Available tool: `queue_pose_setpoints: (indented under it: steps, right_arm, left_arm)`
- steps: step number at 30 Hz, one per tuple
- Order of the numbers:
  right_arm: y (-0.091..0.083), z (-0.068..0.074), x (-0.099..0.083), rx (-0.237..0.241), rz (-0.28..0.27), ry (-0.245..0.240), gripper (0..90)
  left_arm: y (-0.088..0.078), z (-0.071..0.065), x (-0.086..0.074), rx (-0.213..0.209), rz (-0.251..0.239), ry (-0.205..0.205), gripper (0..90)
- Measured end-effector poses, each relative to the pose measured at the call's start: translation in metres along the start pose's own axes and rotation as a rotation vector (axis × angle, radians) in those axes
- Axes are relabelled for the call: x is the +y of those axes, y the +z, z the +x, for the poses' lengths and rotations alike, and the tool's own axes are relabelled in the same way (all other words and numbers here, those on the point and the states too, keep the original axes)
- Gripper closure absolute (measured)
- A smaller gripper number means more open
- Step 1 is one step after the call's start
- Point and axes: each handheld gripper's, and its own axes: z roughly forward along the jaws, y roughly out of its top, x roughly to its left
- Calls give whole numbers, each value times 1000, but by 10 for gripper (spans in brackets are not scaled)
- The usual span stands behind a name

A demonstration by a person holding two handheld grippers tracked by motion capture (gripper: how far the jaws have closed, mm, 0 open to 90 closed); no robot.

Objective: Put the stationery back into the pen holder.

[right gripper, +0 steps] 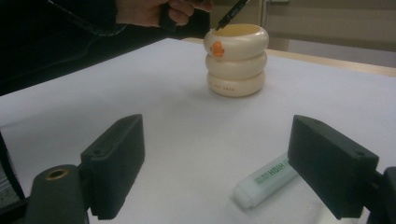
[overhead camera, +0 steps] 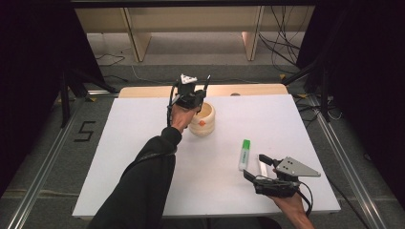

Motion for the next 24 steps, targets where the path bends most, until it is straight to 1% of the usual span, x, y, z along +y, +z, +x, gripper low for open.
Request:
queue_pose_setpoints:
  steps: [7,10,11,15,17,22,24]
  right_arm:
    - [0,0,0,3,2,-2,197]
    - [0,0,0,0,1,0,197]
    - [0,0,0,0,0,0,197]
    - [0,0,0,1,1,0,197]
    - [0,0,0,2,1,-1,197]
    - [0,0,0,1,1,2,197]
    - [0,0,0,2,2,-1,197]
  left_arm:
    - [5,-4,-4,6,5,19,784]
    - [6,-3,-6,6,7,12,782]
    - [7,-3,-6,5,13,18,782]
    - [8,-3,-8,8,10,12,781]
    - [7,-2,-9,10,18,17,781]
    - [10,-1,-13,10,22,2,779]
    - [11,-1,-14,13,29,4,778]
